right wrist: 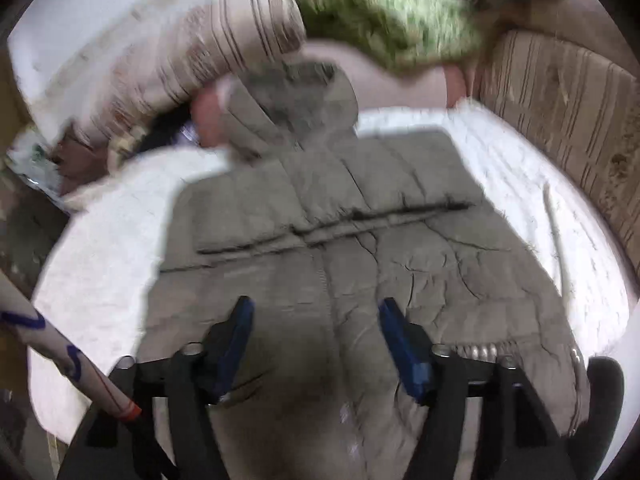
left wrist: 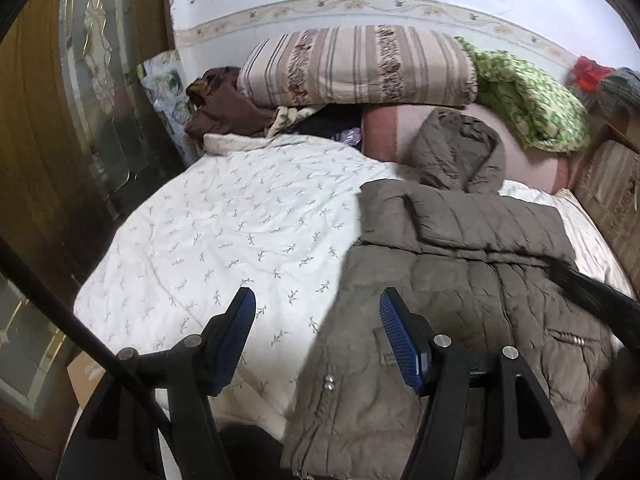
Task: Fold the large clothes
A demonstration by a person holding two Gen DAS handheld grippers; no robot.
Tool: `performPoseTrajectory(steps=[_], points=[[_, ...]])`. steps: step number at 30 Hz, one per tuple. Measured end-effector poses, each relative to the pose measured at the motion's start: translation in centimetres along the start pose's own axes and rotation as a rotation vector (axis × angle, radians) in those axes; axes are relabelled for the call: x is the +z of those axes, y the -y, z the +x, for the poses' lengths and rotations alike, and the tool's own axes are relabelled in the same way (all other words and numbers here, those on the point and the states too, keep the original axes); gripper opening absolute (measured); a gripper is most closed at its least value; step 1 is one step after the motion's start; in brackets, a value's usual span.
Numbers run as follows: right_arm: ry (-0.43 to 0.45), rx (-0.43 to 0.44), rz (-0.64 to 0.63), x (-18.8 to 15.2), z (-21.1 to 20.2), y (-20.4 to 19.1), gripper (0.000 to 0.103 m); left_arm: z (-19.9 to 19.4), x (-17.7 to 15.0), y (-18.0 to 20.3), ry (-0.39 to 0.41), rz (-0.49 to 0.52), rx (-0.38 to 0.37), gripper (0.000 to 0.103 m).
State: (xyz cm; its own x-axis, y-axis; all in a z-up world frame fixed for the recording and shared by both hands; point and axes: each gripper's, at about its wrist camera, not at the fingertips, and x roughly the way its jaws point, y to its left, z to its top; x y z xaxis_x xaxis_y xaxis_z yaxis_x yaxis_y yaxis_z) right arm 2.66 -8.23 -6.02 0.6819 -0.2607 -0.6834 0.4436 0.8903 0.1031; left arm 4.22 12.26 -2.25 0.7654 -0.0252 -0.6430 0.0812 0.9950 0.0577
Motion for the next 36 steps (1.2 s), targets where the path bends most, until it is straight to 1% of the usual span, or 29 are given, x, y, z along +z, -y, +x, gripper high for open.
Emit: performPoseTrajectory(steps=[1, 2, 3, 4, 5, 6, 8, 9, 11, 12, 13, 14, 15, 18, 22, 24, 25, 26, 27, 28, 29, 30, 31, 32, 34, 36], points=[[0.06, -0.036, -0.057, -0.3, -1.6, -0.4, 0.083, 0.6, 0.4, -0.1, -0.01, -0.013, 0.002, 0.063], [0.136, -0.094, -0.093, -0.7, -3.3, -0.3, 0.085, 1.0, 0.7, -0.1, -0.015, -0.024, 0.0, 0.063], [0.179, -0.131, -0.102, -0.7, -3.9, -0.4, 0.089, 1.6, 1.4, 0.0, -0.023, -0.037, -0.006, 0.064], [0.218, -0.172, -0.107, -1.2, -4.6, 0.5, 0.093, 2.3, 2.1, 0.4, -0.032, -0.044, -0.014, 0.063], [0.216, -0.187, -0.108, -1.3, -4.5, 1.2, 0.094, 2.9, 2.8, 0.8, -0.041, -0.048, -0.029, 0.064], [0.195, -0.199, -0.097, -1.6, -4.3, 2.4, 0.094, 3.7, 3.7, 1.4, -0.05, -0.051, -0.057, 0.064], [0.136, -0.186, -0.039, -2.3, -3.0, 5.1, 0.094, 5.3, 5.3, 2.8, -0.059, -0.041, -0.106, 0.064], [0.109, -0.182, -0.011, -2.5, -1.7, 6.6, 0.094, 6.3, 6.0, 3.7, -0.067, -0.023, -0.118, 0.064], [0.055, -0.193, -0.002, -2.5, -0.1, 8.4, 0.094, 8.5, 6.9, 5.3, -0.089, 0.012, -0.135, 0.065], [0.033, -0.186, 0.003, -2.4, -0.1, 9.3, 0.094, 9.7, 7.2, 6.0, -0.106, 0.027, -0.139, 0.065], [0.019, -0.162, 0.019, -2.0, 0.3, 10.5, 0.094, 11.1, 7.6, 6.8, -0.124, 0.04, -0.156, 0.065], [0.017, -0.138, 0.03, -1.6, 0.6, 11.3, 0.094, 12.7, 7.9, 7.5, -0.148, 0.049, -0.18, 0.065], [0.013, -0.112, 0.038, -1.2, 1.0, 12.4, 0.094, 13.9, 8.2, 7.9, -0.166, 0.052, -0.187, 0.065], [-0.024, -0.084, 0.039, -0.3, 3.1, 14.5, 0.094, 18.6, 8.9, 9.4, -0.254, 0.033, -0.237, 0.065], [-0.064, -0.115, 0.075, 0.4, 5.8, 17.8, 0.094, 24.9, 9.6, 11.5, -0.374, 0.0, -0.334, 0.065], [-0.064, -0.124, 0.111, 0.7, 6.6, 19.4, 0.094, 27.5, 9.8, 12.6, -0.425, -0.039, -0.413, 0.065], [-0.061, -0.129, 0.12, 1.0, 6.8, 20.0, 0.094, 28.4, 9.9, 13.1, -0.445, -0.049, -0.428, 0.062], [-0.055, -0.14, 0.124, 1.2, 7.1, 20.7, 0.094, 29.5, 10.0, 13.9, -0.472, -0.053, -0.424, 0.044], [-0.052, -0.145, 0.125, 1.5, 7.2, 21.1, 0.094, 30.1, 9.9, 14.6, -0.495, -0.042, -0.408, 0.038], [-0.048, -0.147, 0.121, 1.9, 7.5, 21.6, 0.094, 30.7, 9.9, 15.4, -0.515, -0.028, -0.371, 0.033], [-0.044, -0.15, 0.112, 2.5, 7.8, 21.9, 0.094, 30.4, 10.3, 15.6, -0.505, -0.023, -0.353, 0.024], [-0.041, -0.149, 0.107, 2.9, 8.0, 22.0, 0.094, 29.9, 10.7, 15.5, -0.485, -0.023, -0.352, 0.019], [-0.034, -0.141, 0.103, 3.6, 8.2, 22.2, 0.094, 29.2, 11.5, 15.0, -0.455, -0.034, -0.357, 0.017], [-0.027, -0.126, 0.096, 4.5, 8.5, 22.2, 0.094, 28.6, 12.1, 14.2, -0.432, -0.051, -0.352, 0.017], [-0.015, -0.111, 0.074, 6.1, 9.5, 21.8, 0.094, 28.2, 12.8, 12.6, -0.405, -0.083, -0.32, 0.017], [0.001, -0.094, 0.034, 7.5, 10.9, 20.5, 0.094, 29.0, 12.4, 11.9, -0.432, -0.082, -0.3, 0.017]])
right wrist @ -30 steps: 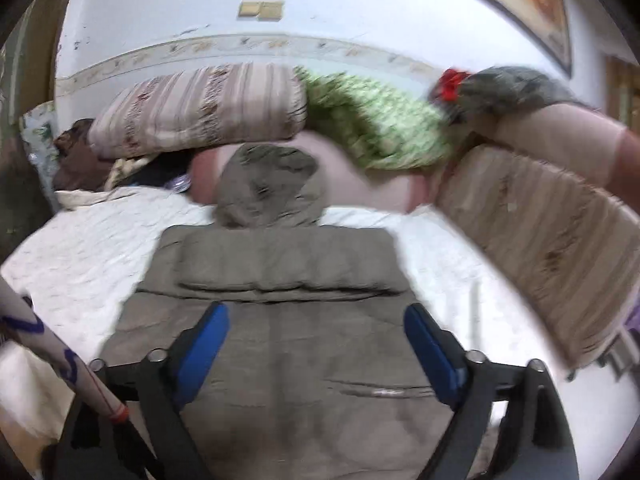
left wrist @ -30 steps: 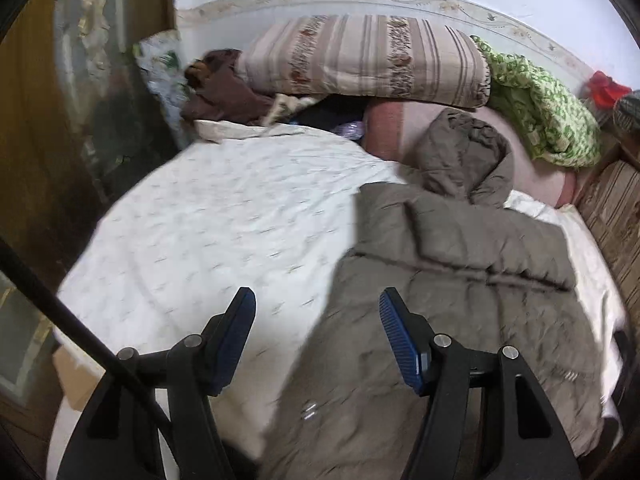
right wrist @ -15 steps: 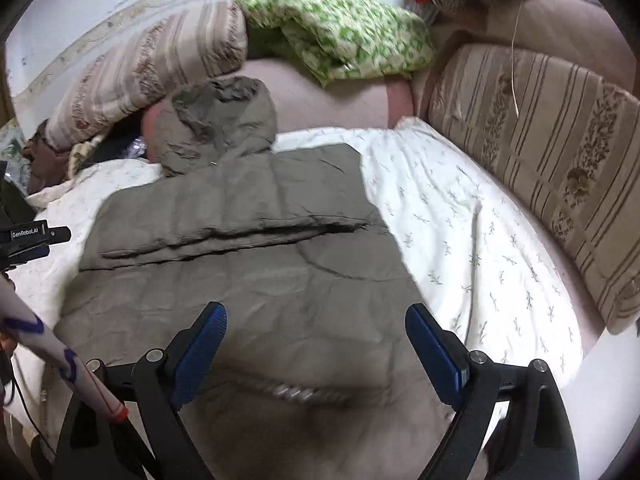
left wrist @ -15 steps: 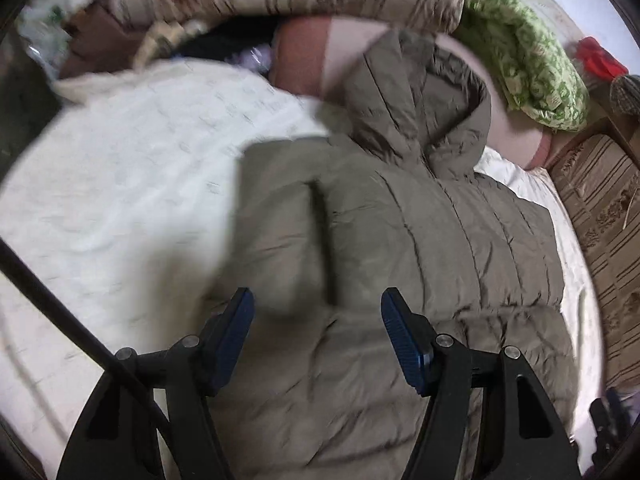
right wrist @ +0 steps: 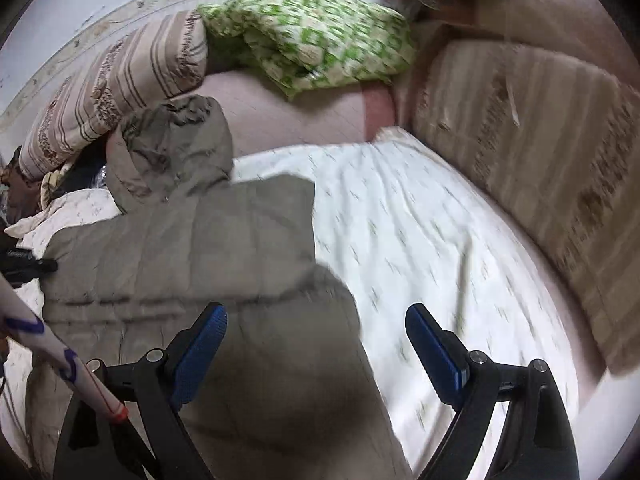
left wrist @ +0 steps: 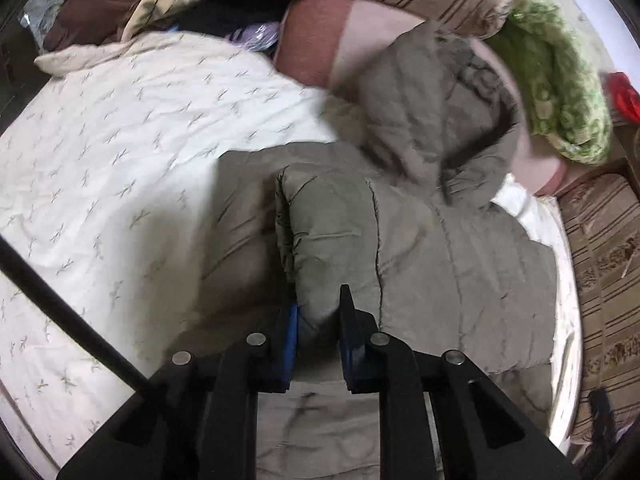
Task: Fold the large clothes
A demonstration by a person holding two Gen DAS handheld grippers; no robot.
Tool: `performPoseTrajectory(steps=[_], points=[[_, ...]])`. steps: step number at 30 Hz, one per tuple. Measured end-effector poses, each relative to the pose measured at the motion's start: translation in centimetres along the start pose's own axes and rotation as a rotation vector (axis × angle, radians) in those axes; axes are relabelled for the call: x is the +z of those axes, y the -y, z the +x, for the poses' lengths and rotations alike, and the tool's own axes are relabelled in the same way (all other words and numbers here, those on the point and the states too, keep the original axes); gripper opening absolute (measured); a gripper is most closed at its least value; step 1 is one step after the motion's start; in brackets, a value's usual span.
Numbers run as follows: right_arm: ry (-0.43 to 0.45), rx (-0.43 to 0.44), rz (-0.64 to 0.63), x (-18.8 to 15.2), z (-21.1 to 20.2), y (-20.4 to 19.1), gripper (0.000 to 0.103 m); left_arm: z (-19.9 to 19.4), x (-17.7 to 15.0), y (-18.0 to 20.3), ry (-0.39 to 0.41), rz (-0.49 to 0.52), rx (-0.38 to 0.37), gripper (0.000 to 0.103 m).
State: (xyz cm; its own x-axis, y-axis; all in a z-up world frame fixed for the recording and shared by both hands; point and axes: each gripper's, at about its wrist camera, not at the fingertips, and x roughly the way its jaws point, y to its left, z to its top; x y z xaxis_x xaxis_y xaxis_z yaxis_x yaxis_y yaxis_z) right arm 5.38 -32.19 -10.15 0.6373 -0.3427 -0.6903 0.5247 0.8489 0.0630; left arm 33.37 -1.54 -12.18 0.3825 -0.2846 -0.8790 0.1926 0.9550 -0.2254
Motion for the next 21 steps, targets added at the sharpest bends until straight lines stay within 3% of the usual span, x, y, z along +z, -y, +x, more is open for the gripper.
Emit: performPoseTrajectory(steps=[4, 6, 10, 14, 15, 16, 17, 21], points=[[-0.048, 0.037, -0.092, 1.8, 5.6, -4.5, 0.089, 2.9, -1.1, -0.1, -0.028, 0.011, 0.065, 0.026], [-0.113, 0.037, -0.111, 1.9, 8.7, -6.0, 0.082, 3.1, -1.2, 0.1, -0.016, 0.015, 0.086, 0.028], [-0.288, 0.03, -0.064, 0.9, 14.4, -6.5, 0.086, 2.2, -1.4, -0.1, -0.012, -0.003, 0.091, 0.033], [-0.291, 0.043, -0.035, 1.4, 13.3, -5.2, 0.089, -3.0, -2.9, -0.1, 0.083, 0.04, 0.112, 0.037], [-0.286, 0.042, -0.037, 1.5, 12.7, -5.1, 0.089, -4.6, -3.7, -0.2, 0.117, 0.044, 0.1, 0.042], [-0.275, 0.045, -0.041, 1.7, 11.7, -4.9, 0.089, -6.0, -4.5, -0.4, 0.15, 0.04, 0.09, 0.055], [-0.267, 0.051, -0.042, 1.7, 10.8, -4.8, 0.089, -7.0, -5.1, -0.5, 0.179, 0.032, 0.088, 0.062], [-0.238, 0.099, -0.04, 2.9, 7.1, -5.4, 0.089, -8.7, -7.4, -0.4, 0.248, 0.054, 0.105, 0.062]])
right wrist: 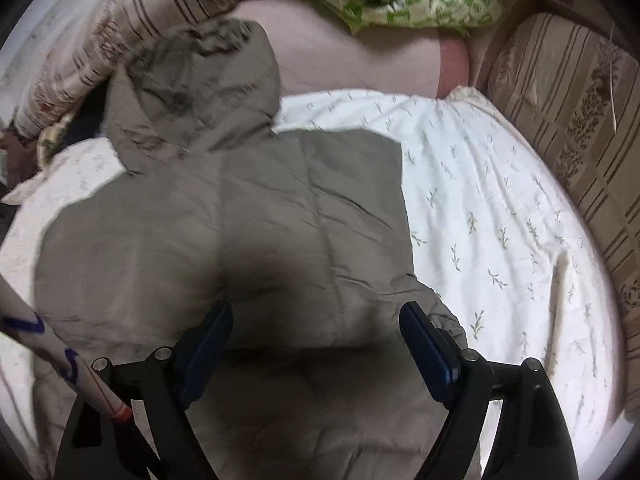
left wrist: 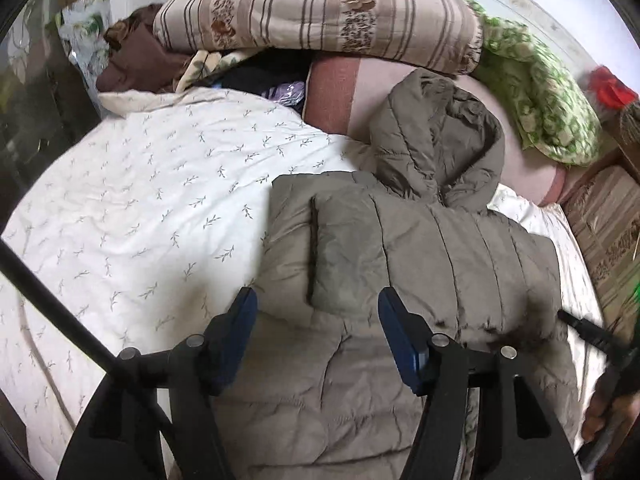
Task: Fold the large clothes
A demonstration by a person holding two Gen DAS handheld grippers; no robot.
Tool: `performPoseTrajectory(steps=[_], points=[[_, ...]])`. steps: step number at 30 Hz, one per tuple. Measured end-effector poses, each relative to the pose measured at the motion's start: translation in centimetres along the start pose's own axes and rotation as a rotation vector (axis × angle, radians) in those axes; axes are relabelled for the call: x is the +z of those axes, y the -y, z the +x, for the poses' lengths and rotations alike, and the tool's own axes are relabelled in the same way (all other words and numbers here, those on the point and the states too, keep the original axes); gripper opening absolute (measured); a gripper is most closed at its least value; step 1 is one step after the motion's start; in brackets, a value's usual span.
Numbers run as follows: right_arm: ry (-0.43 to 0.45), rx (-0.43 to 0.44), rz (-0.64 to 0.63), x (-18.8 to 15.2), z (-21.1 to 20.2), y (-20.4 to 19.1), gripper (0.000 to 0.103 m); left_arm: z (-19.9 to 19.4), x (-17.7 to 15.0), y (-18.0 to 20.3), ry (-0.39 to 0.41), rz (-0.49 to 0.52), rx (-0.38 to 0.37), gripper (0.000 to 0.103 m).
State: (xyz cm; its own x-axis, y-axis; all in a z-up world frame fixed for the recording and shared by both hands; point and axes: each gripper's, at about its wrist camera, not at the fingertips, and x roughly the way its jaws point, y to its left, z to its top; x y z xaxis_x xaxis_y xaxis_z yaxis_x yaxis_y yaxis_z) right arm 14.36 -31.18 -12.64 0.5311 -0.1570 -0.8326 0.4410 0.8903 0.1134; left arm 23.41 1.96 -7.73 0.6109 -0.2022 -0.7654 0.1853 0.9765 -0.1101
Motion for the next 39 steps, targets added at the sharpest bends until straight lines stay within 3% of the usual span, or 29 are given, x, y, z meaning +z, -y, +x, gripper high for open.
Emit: performPoseTrajectory(steps=[5, 9, 12, 23, 28, 32, 33, 35, 37, 39], points=[[0.023, 0.065, -0.033, 2.3, -3.2, -4.2, 0.089, 1.6, -1.8, -0.2, -0.002, 0.036, 0.043, 0.062], [0.057, 0.084, -0.049, 6.0, -3.2, -8.0, 0.089, 3.0, -3.2, -2.2, 0.01, 0.025, 0.063, 0.062], [0.058, 0.079, -0.025, 9.6, -1.5, -10.6, 0.089, 4.4, -3.2, -3.3, -0.013, 0.021, 0.114, 0.062], [0.1, 0.133, 0.067, 22.9, 6.1, -21.0, 0.089, 8.0, -2.5, -4.0, -0.068, 0.015, 0.1, 0.062], [0.102, 0.088, 0.062, 26.7, 9.9, -24.7, 0.089, 8.5, -2.7, -4.6, -0.101, -0.006, 0.064, 0.062], [0.064, 0.037, 0.03, 27.5, 13.5, -26.2, 0.089, 8.7, -2.8, -5.2, -0.115, -0.021, 0.061, 0.062], [0.057, 0.02, 0.015, 27.4, 14.2, -26.4, 0.086, 8.8, -2.8, -5.3, -0.118, -0.023, 0.062, 0.062], [0.048, -0.022, -0.013, 27.0, 15.1, -26.7, 0.067, 9.0, -2.8, -5.5, -0.125, -0.028, 0.057, 0.062], [0.025, 0.007, -0.037, 26.7, 15.4, -26.7, 0.01, 9.1, -2.7, -5.7, -0.133, -0.032, 0.05, 0.062], [0.046, 0.017, -0.06, 26.3, 13.9, -26.7, 0.01, 9.1, -2.6, -5.8, -0.136, -0.038, 0.043, 0.062]])
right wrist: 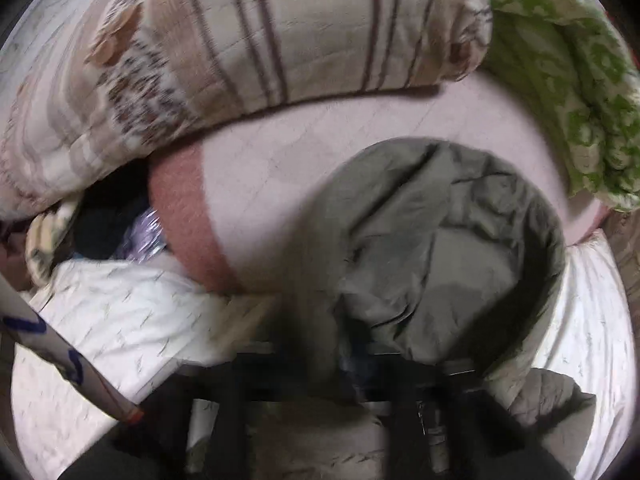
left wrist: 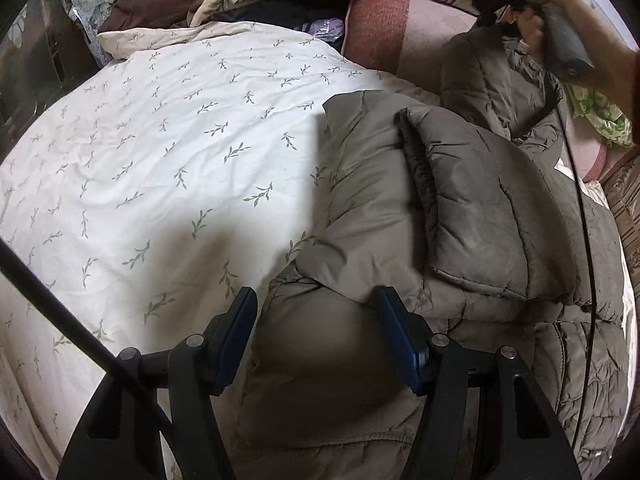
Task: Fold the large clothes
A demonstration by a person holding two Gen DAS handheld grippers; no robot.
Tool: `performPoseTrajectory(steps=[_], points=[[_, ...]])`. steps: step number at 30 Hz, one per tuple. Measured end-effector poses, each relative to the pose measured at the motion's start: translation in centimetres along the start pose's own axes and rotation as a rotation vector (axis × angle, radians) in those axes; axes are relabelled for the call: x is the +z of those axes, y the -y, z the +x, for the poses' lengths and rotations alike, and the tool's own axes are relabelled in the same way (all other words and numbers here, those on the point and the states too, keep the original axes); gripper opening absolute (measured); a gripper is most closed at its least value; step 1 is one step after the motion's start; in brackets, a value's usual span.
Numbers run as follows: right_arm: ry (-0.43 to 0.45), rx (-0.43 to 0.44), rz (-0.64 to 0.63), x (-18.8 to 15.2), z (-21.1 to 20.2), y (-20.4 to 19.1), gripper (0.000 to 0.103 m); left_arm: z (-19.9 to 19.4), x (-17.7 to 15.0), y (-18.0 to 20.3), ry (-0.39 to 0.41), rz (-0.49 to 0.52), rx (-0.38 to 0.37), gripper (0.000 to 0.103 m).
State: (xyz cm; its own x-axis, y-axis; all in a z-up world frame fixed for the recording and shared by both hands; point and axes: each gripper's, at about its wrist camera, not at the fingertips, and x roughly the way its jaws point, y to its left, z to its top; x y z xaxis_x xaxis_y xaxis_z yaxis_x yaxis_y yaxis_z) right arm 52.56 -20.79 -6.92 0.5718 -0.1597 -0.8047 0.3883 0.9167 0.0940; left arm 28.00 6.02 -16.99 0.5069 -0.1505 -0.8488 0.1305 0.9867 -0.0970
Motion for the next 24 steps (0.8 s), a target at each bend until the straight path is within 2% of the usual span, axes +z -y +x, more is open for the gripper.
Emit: performPoseTrajectory(steps=[7, 12, 15, 19, 21, 24], points=[[0.062, 0.042, -0.061, -3.1, -9.3, 0.8, 0.008, -1.8, 0.2, -1.9, 0.019, -0.063, -0.031, 0.062], [0.075, 0.1, -0.105, -9.5, -17.1, 2.3, 0.007, -3.1, 0.0, -3.9, 0.036, -0.124, -0.031, 0.062], [0.064, 0.153, -0.096, -14.9, -20.1, 3.8, 0.007, -3.7, -0.1, -5.0, 0.049, -0.155, -0.006, 0.062], [-0.014, 0.235, 0.004, -22.4, -19.3, 6.1, 0.007, -4.0, -0.3, -5.6, 0.06, -0.173, 0.032, 0.062], [-0.081, 0.245, 0.059, -24.9, -16.3, 6.4, 0.007, -4.1, -0.4, -5.6, 0.061, -0.175, 0.033, 0.062], [-0.16, 0.227, 0.101, -27.1, -11.5, 6.3, 0.007, -4.1, -0.4, -5.4, 0.064, -0.161, 0.055, 0.062]])
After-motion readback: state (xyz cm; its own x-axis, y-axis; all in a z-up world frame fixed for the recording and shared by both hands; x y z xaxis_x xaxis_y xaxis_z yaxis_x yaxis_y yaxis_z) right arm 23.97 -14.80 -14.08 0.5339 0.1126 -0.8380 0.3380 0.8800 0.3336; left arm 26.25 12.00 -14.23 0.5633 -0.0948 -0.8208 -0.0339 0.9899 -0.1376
